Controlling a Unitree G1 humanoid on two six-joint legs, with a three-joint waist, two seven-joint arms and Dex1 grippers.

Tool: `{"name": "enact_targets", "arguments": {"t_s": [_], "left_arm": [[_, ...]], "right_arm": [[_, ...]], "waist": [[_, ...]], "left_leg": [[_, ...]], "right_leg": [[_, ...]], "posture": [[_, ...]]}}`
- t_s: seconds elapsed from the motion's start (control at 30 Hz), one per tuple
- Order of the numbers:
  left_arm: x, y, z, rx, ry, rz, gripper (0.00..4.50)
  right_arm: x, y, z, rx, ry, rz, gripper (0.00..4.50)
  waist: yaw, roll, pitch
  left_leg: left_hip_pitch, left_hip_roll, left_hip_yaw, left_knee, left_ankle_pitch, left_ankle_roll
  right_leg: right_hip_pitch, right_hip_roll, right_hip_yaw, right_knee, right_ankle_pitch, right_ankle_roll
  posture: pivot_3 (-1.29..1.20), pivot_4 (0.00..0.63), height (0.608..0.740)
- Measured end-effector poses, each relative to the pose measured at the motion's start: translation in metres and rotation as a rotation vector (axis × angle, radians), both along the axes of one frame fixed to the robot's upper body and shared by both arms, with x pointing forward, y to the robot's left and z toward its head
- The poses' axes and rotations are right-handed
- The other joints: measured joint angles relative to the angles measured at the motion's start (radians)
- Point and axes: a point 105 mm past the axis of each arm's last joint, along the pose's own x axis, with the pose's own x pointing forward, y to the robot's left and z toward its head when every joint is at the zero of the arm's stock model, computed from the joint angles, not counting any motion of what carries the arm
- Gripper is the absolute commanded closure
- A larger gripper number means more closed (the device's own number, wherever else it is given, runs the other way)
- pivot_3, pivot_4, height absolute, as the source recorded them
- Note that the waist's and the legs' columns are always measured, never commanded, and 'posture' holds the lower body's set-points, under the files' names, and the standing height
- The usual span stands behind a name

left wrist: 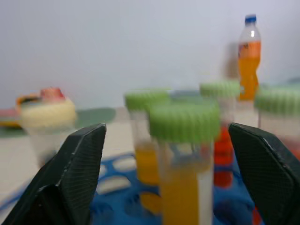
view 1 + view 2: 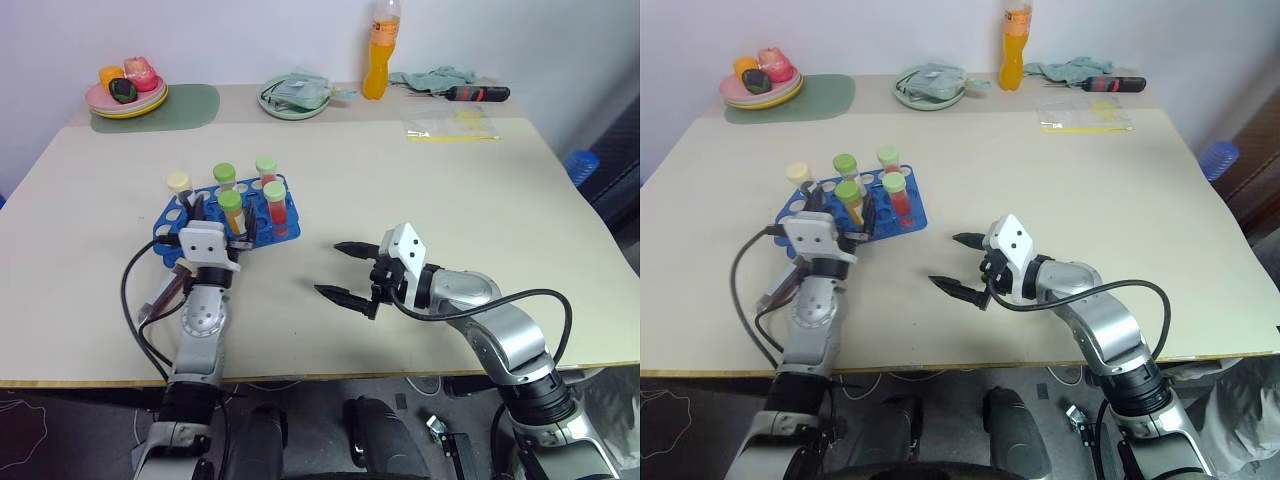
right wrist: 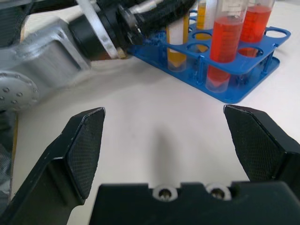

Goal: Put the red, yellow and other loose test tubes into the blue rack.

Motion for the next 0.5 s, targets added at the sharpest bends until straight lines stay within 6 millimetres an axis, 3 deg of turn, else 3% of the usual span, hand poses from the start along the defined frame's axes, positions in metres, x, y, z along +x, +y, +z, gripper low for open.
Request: {"name": "enact_targets", "arguments": {"t_s": [0.13, 0.23, 0.33, 0.43, 0.5], "left_arm": [[-0.023, 0.02, 0.061, 0.024, -0.13, 0.029, 0.23], [-0.036, 0.027, 0.094, 0.02, -0.154, 0.015, 0.11], [-0.035, 0.039, 0.08, 0.055, 0.061, 0.004, 0.11], [-0.039, 0.071, 0.046, 0.068, 0.426, 0.046, 0.11], [-0.048, 0.091, 0.035, 0.076, 0.615, 0.087, 0.11]], "right_arm": [[0.0, 0.001, 0.0, 0.001, -0.001, 0.006, 0.0], [-0.001, 0.003, 0.001, 0.008, -0.003, 0.018, 0.0], [-0.002, 0.005, 0.0, 0.007, 0.0, 0.033, 0.0], [-0.001, 0.005, 0.0, 0.004, 0.002, 0.039, 0.0], [-0.002, 0.005, -0.001, 0.002, 0.005, 0.047, 0.0]], "waist": [[0.002, 0.0, 0.0], [0.002, 0.0, 0.0], [-0.005, 0.0, 0.0], [-0.022, -0.001, 0.0], [-0.025, -0.001, 0.001]], "left_leg": [[0.0, 0.0, 0.0, 0.001, 0.0, 0.0], [0.0, 0.0, 0.0, 0.001, 0.0, 0.0], [0.001, 0.0, 0.0, 0.0, 0.0, 0.0], [0.001, 0.001, -0.002, 0.0, 0.0, 0.0], [0.001, 0.001, -0.002, 0.0, 0.0, 0.0]], "right_leg": [[0.0, 0.0, 0.0, 0.0, 0.0, 0.0], [0.0, 0.0, 0.0, 0.0, 0.0, 0.0], [0.0, 0.0, 0.0, 0.001, 0.0, 0.0], [0.0, 0.001, -0.001, 0.002, 0.0, 0.0], [0.0, 0.001, -0.002, 0.001, 0.0, 0.0]], "posture": [[0.0, 0.15, 0.74], [0.0, 0.15, 0.74], [0.0, 0.15, 0.74], [0.0, 0.15, 0.74], [0.0, 0.15, 0.74]]}}
